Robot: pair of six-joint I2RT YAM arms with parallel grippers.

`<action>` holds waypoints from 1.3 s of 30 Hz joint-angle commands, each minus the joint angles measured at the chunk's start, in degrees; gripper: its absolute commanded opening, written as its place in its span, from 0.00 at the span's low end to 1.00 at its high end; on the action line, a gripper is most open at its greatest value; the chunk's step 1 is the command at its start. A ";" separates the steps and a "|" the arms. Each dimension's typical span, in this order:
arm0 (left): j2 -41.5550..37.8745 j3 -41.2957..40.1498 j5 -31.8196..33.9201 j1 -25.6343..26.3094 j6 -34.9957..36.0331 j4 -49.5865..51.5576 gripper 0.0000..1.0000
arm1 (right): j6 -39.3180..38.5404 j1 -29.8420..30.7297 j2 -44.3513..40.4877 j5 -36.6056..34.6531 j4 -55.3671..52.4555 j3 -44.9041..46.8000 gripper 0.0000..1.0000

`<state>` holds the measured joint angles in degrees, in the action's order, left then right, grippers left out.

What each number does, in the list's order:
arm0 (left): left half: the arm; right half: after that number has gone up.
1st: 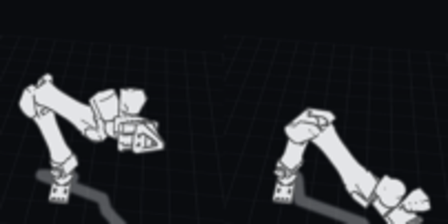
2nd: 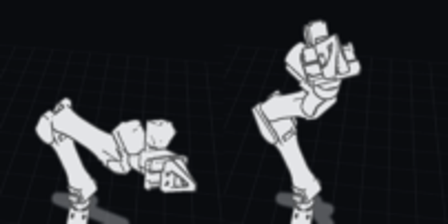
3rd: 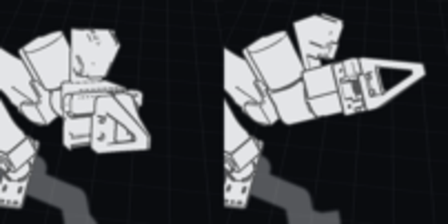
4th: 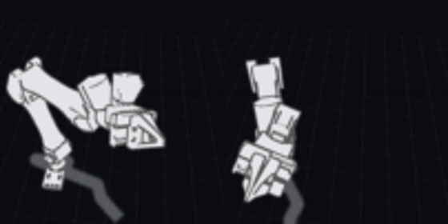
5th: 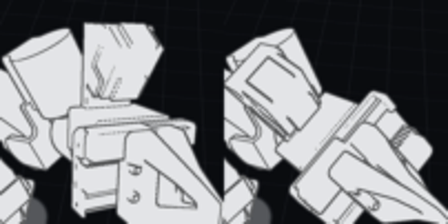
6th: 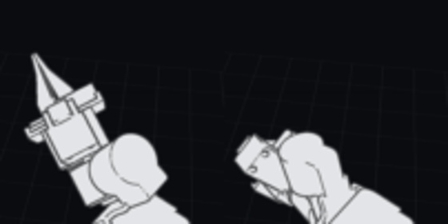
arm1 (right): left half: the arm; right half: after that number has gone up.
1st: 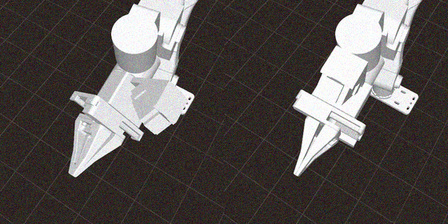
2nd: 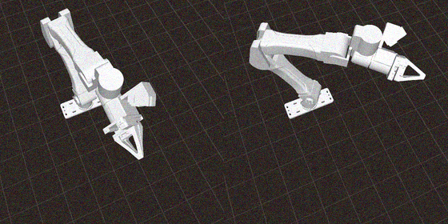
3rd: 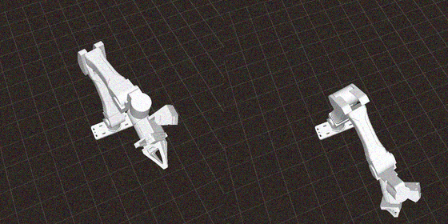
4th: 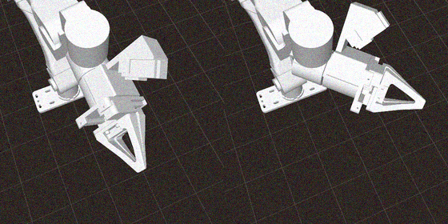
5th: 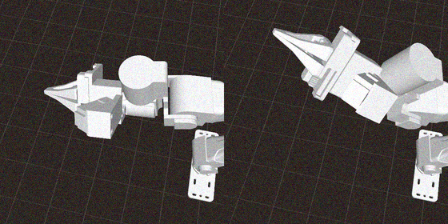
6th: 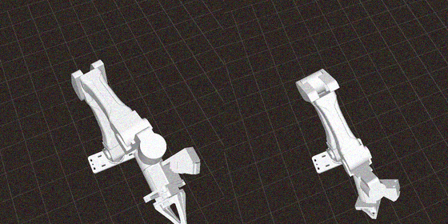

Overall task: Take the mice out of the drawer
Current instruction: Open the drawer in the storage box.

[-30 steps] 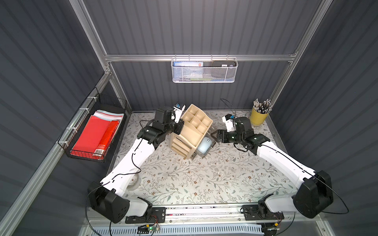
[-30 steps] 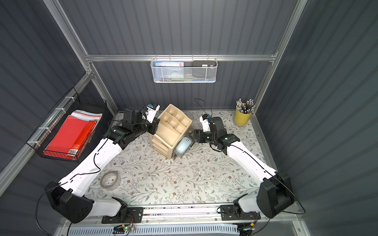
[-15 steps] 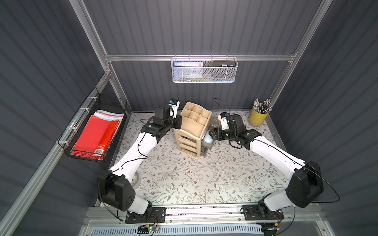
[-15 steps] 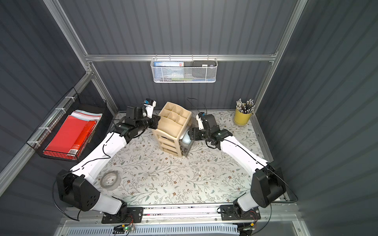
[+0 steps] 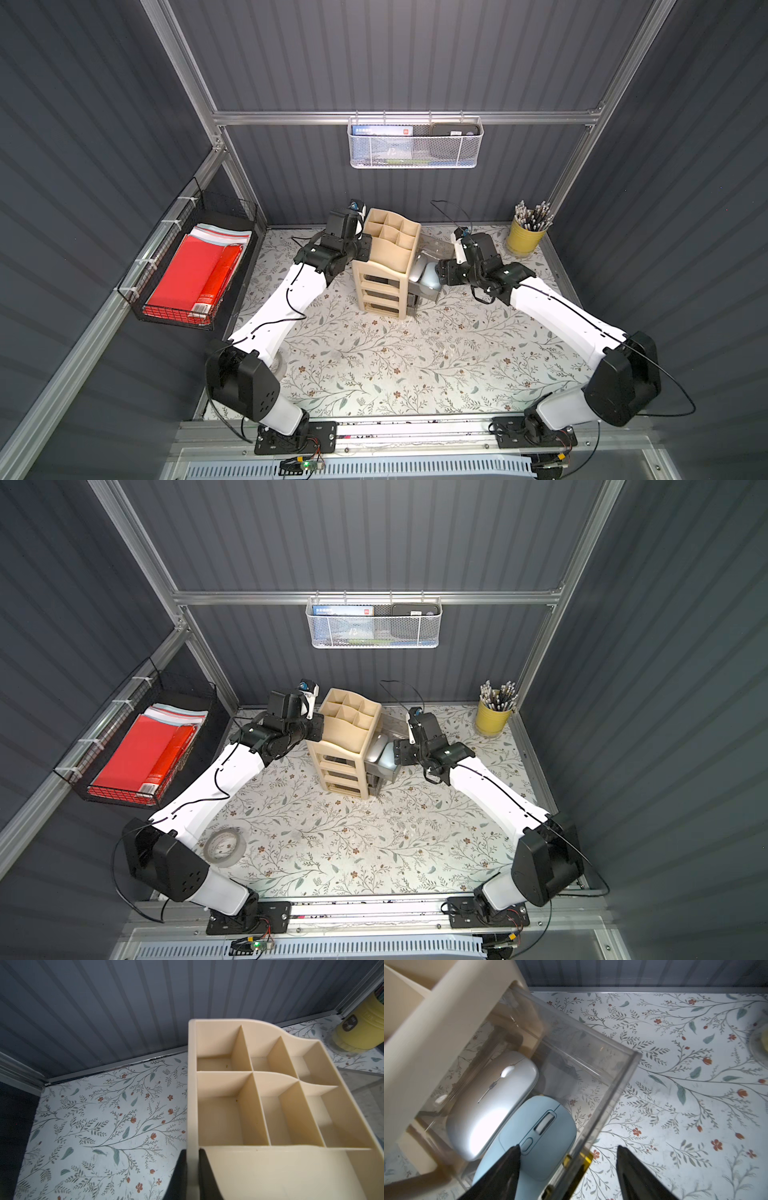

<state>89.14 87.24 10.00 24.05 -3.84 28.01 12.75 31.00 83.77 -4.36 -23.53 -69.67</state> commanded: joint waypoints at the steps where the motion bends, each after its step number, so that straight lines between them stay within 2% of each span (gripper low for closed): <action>1: 2.35 1.11 14.03 -1.64 5.86 5.31 0.00 | -2.37 -1.15 -0.27 -2.90 -7.51 2.19 0.76; 4: 4.52 2.00 19.40 -1.55 6.27 6.03 0.00 | -2.32 -1.47 -0.95 -2.84 -7.12 2.51 0.76; 8: 3.97 1.94 15.78 -1.55 7.46 3.09 0.01 | -0.57 -1.94 -2.79 1.41 -6.12 1.00 0.76; 9: 3.57 1.80 15.41 -1.58 8.05 2.30 0.07 | -0.13 -2.07 -3.91 2.45 -5.41 1.17 0.76; 12: 1.46 2.00 13.10 -1.64 7.33 0.29 0.44 | 3.11 -3.47 -10.14 4.75 3.46 6.06 0.78; 14: -0.94 1.90 14.22 -1.64 7.73 -3.75 0.91 | 5.54 -5.74 -16.08 7.14 10.79 10.81 0.80; 15: -2.13 2.17 14.51 -1.65 8.18 -5.62 0.99 | 6.92 -6.87 -18.15 7.97 12.67 12.12 0.81; 18: -4.83 4.64 12.69 -1.64 9.26 -9.10 0.99 | 9.33 -10.30 -24.28 8.69 17.31 16.15 0.84; 21: -5.82 8.47 1.42 -1.64 9.35 -9.01 0.99 | 10.62 -13.59 -25.48 9.79 17.18 18.26 0.86; 23: -5.45 10.10 -10.93 -1.58 8.50 -7.21 0.99 | 11.69 -16.40 -24.12 12.20 16.91 19.78 0.87; 25: -4.97 10.17 -19.81 -0.90 7.86 -6.05 0.99 | 12.91 -19.26 -22.60 15.74 18.48 22.22 0.88; 27: -4.30 9.46 -24.16 1.38 8.21 -5.08 0.99 | 14.53 -21.93 -21.15 19.77 22.39 25.36 0.91; 29: -3.63 8.31 -22.53 5.98 8.55 -5.45 0.99 | 16.22 -24.35 -18.84 25.51 27.17 28.55 0.98; 31: -2.42 8.24 -20.37 10.22 8.85 -5.69 0.95 | 16.87 -25.23 -15.91 29.39 30.06 30.11 0.99; 34: 0.62 9.13 -18.43 12.18 6.67 -7.16 0.87 | 16.56 -25.25 -9.78 36.15 31.53 29.79 0.99; 39: 7.90 11.12 -9.09 16.61 5.43 -7.03 0.81 | 21.35 -24.65 -1.77 43.99 42.69 32.52 0.99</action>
<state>93.30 96.68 -4.62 39.31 2.94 20.27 31.14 5.96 79.37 32.03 10.90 -38.20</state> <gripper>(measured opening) 0.823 0.989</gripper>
